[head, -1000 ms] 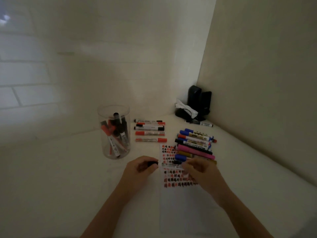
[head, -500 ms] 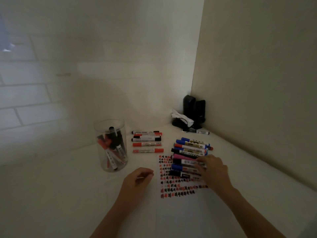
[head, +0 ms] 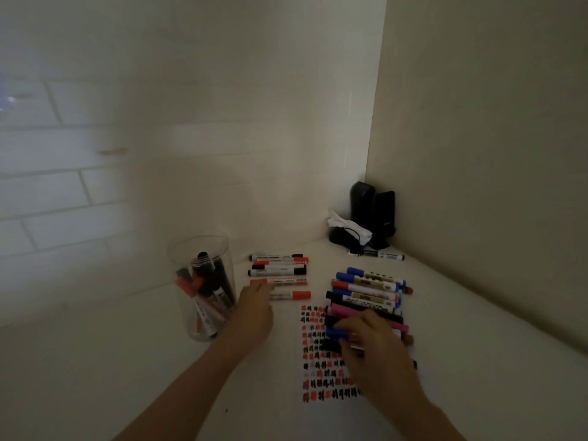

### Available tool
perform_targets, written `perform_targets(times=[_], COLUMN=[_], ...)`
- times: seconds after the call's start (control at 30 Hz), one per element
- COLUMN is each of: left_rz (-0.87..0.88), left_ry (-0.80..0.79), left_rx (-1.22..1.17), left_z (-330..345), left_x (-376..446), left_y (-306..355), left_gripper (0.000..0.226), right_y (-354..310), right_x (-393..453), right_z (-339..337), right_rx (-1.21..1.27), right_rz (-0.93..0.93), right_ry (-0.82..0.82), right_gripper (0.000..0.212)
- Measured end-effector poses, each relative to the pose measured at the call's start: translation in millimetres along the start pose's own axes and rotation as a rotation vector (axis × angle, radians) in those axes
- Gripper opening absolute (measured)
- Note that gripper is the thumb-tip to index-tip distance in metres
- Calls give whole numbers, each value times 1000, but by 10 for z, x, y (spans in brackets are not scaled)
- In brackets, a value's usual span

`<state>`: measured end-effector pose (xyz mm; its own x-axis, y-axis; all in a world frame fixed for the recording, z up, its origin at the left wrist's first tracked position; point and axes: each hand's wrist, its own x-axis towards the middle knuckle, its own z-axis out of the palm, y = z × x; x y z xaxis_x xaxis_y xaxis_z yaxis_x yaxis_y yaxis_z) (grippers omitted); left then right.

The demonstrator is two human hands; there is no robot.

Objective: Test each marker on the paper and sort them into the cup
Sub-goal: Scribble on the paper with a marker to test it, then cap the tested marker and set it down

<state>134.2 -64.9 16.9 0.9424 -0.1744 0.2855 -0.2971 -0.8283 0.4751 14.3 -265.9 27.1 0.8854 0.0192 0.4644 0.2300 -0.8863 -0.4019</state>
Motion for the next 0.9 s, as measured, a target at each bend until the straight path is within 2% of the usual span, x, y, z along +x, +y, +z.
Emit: perform_targets(times=[0.07,0.17,0.3,0.43,0.53,0.73,0.8,0.83,0.9], left_rz=[28,38,-21,-126,-152,-196,-190,-171,-101], left_ry=[-30,-92,-74,-50,-114,-176,-102,-48,29], left_rx=[105,212,223,-218,-515,-968,-923,-829,-616], left_z=[59,153,163,49,-14,-132,-144,-137,-151], left_x=[150,281,271,-46,-468,-967,-995,-998,-1023], left_y=[2,-25,13,237,461,549,452,394,314], left_gripper=[44,42,23,19,22,15,13,12,7], right_y=[-103,-106,-61,-36,-112,-133,-187,-239,-318], right_x=[-106,-151,-138,-89,-31,-88,-128,-148,-180], right_z=[73,113,49,-10,50,171,88,37,-18], right_rx=[46,93,91,129,141,35,136,243,474], right_rz=[-21,6,43,120,63,-150,-58,47,307], right_ry=[-79,-111,-148,-174,-150,7,42,53,72], right_gripper=[24,23,27,54,65,43,23,13,6])
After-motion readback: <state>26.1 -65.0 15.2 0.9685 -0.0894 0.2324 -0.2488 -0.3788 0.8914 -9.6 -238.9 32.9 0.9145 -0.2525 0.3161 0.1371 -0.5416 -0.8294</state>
